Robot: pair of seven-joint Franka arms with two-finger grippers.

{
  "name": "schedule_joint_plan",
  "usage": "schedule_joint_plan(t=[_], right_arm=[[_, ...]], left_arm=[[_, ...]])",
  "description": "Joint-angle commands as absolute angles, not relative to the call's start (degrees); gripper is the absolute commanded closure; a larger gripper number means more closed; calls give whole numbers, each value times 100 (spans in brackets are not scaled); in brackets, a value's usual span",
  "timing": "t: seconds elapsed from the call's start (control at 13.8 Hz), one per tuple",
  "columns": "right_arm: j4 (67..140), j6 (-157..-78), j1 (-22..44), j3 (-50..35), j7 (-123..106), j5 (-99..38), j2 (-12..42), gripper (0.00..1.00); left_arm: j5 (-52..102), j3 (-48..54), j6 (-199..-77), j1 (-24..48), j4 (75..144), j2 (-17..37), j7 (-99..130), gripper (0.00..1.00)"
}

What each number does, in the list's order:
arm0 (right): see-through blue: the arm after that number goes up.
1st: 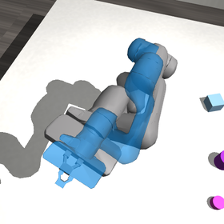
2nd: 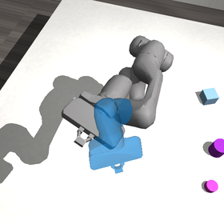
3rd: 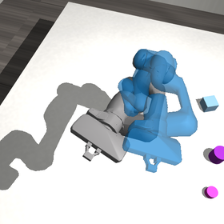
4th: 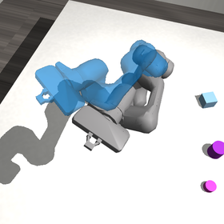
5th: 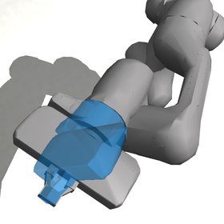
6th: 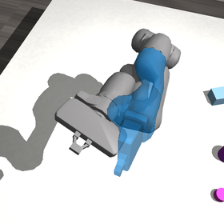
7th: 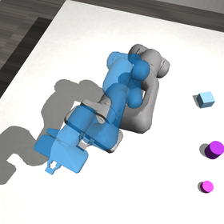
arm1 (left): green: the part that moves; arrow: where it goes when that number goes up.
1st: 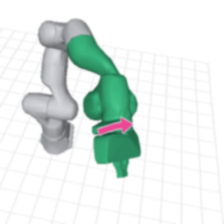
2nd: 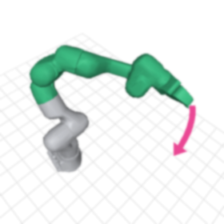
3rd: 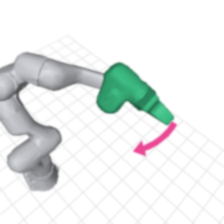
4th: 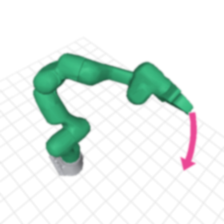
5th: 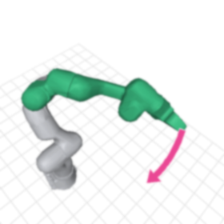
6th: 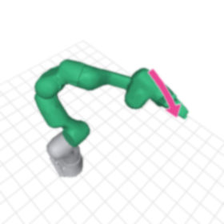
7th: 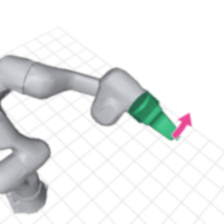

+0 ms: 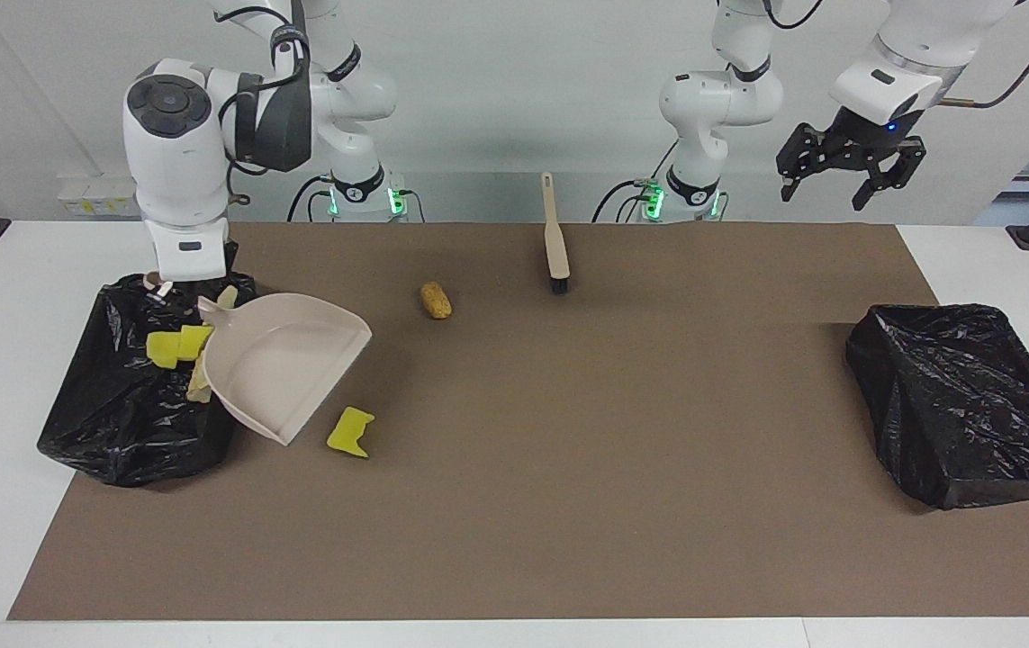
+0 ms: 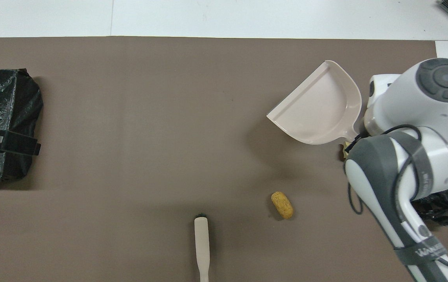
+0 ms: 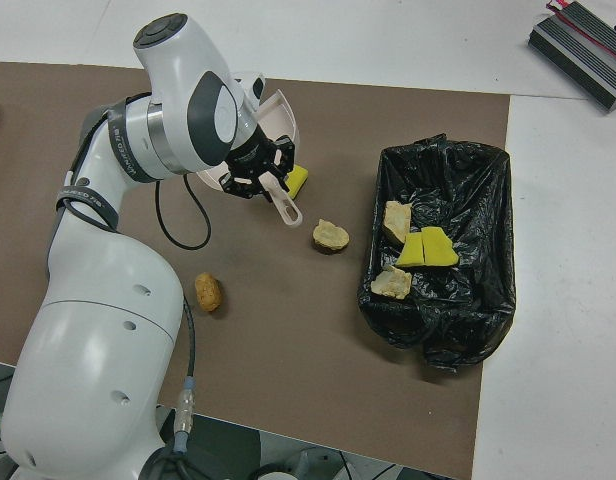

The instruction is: Sweep and dump trash in bin

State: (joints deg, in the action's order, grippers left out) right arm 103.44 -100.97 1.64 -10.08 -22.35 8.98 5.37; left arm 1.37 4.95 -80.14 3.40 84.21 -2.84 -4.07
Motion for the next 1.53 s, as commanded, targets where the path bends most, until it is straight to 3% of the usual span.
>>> schedule_joint_plan(t=[0.0, 0.51, 1.09, 1.45], right_arm=[[10371, -10318, 167, -1536, -691, 607, 711, 100], [10213, -11213, 167, -2933, 3001, 334, 1668, 100], [8879, -11452, 272, -4279, 4910, 483, 3549, 100], [8850, -11444, 352, -4289, 5151, 649, 3647, 100]], left_arm=[[53, 536, -7901, 272, 8279, -255, -492, 0], [53, 536, -7901, 272, 8279, -255, -492, 0], [53, 536, -7857, 281, 8279, -255, -483, 0], [53, 536, -7892, 272, 8279, -255, -483, 0]])
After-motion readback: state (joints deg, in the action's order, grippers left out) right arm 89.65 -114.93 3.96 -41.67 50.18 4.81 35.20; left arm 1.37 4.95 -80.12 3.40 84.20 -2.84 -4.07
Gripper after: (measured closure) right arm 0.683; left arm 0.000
